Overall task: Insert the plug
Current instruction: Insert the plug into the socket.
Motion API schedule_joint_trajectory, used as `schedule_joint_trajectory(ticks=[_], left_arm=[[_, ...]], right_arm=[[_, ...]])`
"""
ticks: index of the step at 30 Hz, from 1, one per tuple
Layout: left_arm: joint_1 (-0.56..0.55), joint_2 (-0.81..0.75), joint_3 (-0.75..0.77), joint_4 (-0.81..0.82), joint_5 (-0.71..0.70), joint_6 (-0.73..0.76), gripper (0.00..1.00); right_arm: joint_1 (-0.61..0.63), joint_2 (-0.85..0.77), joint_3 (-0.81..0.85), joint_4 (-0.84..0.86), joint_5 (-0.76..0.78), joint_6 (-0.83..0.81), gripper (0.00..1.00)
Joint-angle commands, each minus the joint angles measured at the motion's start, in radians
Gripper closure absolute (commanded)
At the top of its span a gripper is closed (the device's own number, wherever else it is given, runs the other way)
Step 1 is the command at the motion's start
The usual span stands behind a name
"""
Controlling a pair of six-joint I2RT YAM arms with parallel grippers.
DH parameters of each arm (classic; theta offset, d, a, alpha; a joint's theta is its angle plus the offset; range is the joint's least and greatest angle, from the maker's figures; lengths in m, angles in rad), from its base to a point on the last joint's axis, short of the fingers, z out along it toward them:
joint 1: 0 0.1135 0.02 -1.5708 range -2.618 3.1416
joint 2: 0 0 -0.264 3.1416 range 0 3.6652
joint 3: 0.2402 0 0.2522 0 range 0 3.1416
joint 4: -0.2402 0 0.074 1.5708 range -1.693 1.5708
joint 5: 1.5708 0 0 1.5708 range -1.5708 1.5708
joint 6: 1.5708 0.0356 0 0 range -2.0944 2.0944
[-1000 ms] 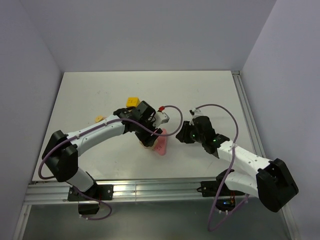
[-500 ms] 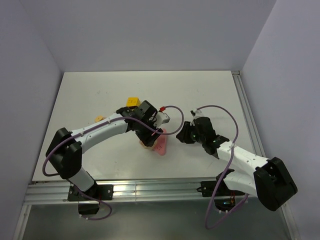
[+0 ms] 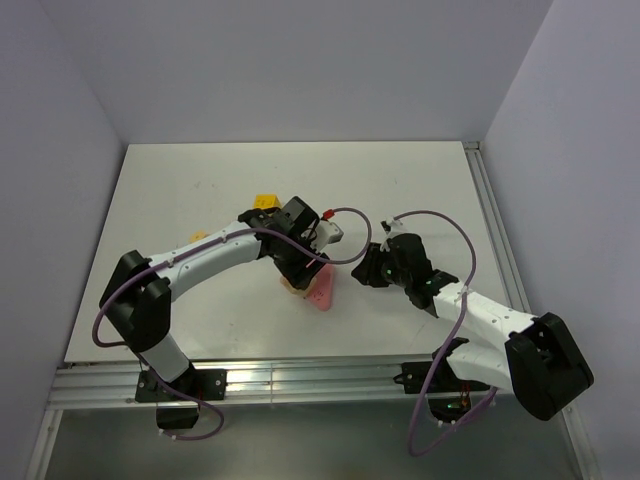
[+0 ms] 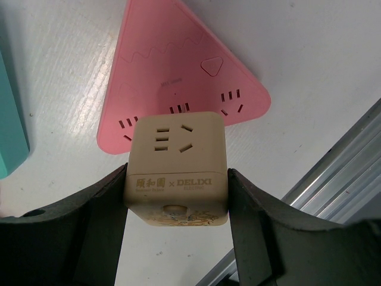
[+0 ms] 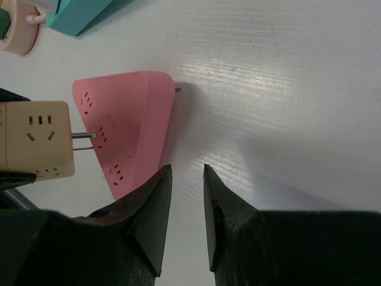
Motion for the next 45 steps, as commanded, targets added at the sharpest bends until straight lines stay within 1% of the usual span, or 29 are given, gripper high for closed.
schedule_joint_trajectory(ticks=[1,10,23,30,37,38,39,45], left_arm=[[-0.001,0.005,0.049,-0.021,0.019,0.001,1.0],[-0.004,-0.01,0.034,-0.03,0.021,-0.01,1.0],[-0.011,0.027,0.033,-0.005,0.019,-0.03,1.0],[-0.013,0.062,0.052,-0.036,0.001,-0.043,1.0],[-0.013,0.088,0.093,-0.061,-0.009,-0.082,1.0],[-0.014,0.087,0.093,-0.058,-0.007,-0.082,1.0],[-0.013,0.085,0.093,-0.056,-0.006,-0.117,1.0],[-0.013,0.093,0.099,-0.056,0.001,-0.145,1.0]], right_arm=[[-0.01,0.01,-0.005,0.041,-0.016,-0.004,0.65],[-0.014,0.029,0.003,0.041,-0.028,-0.007,0.65],[-0.019,0.024,0.0,0.041,-0.033,-0.009,0.66],[-0.021,0.023,-0.002,0.043,-0.037,-0.009,0.66],[-0.025,0.023,-0.003,0.046,-0.04,-0.007,0.66],[-0.025,0.023,-0.005,0.047,-0.042,-0.007,0.66],[-0.027,0.023,-0.005,0.047,-0.043,-0.007,0.66],[-0.025,0.032,-0.003,0.066,-0.056,0.002,0.66]])
